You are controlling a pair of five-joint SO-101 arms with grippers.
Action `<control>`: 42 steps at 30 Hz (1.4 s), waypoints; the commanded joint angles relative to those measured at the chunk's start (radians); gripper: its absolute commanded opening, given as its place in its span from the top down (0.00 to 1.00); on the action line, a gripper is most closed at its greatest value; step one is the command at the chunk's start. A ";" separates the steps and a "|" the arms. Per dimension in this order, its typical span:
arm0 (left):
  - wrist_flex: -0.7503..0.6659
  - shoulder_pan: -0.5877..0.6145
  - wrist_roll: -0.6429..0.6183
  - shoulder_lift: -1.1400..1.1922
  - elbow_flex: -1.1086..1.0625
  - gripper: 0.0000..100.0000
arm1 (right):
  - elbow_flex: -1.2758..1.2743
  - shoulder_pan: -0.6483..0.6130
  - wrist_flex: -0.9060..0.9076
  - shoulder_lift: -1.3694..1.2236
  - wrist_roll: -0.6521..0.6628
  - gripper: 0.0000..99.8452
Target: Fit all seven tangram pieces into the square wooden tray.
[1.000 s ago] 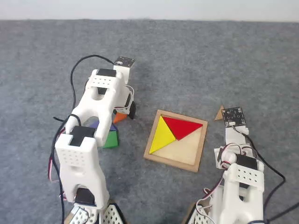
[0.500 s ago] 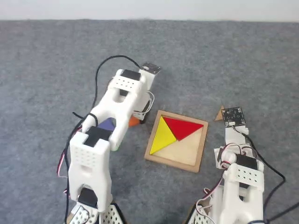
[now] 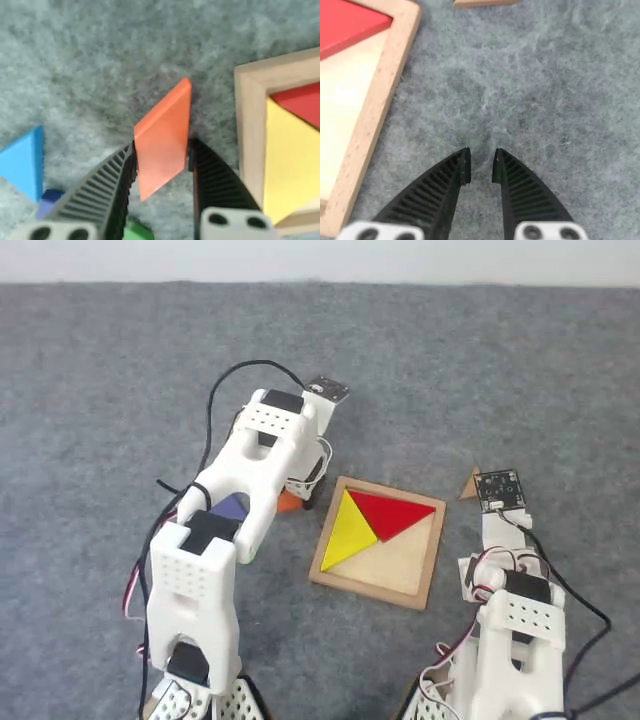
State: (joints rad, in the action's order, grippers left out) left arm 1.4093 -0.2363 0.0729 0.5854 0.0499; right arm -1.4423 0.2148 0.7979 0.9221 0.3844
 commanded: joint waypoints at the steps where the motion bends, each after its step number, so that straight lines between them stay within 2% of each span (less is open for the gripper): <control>1: -0.005 -0.020 0.009 0.032 -0.008 0.87 | 0.011 0.010 -0.016 0.024 0.012 0.90; 5: -0.021 -0.015 0.011 0.029 -0.008 0.92 | 0.011 0.010 -0.016 0.024 0.012 0.90; 10: -0.023 -0.015 0.011 -0.006 -0.010 0.93 | 0.011 0.010 -0.016 0.024 0.014 0.90; 15: -0.012 -0.006 0.009 -0.170 -0.047 0.93 | 0.011 0.010 -0.016 0.024 0.015 0.90; 24: -0.058 0.023 0.014 -0.548 -0.294 0.93 | 0.011 0.010 -0.016 0.024 0.017 0.90; 28: -0.115 0.058 0.014 -0.591 -0.355 0.92 | 0.011 0.010 -0.016 0.024 0.017 0.90; 30: -0.143 0.092 0.012 -0.572 -0.358 0.88 | 0.011 0.010 -0.016 0.024 0.015 0.90; 34: -0.232 0.124 -0.018 -0.546 -0.360 0.79 | 0.011 0.010 -0.016 0.024 0.015 0.90; 39: -0.457 0.144 -0.092 -0.595 -0.455 0.82 | 0.011 0.010 -0.016 0.024 0.015 0.90; 42: -0.591 0.098 -0.092 -0.618 -0.564 0.82 | 0.011 0.010 -0.016 0.024 0.017 0.90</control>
State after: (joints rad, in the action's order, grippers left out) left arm 0.9505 -0.1028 0.0023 0.0361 -0.4595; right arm -1.4423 0.2148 0.7979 0.9221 0.3905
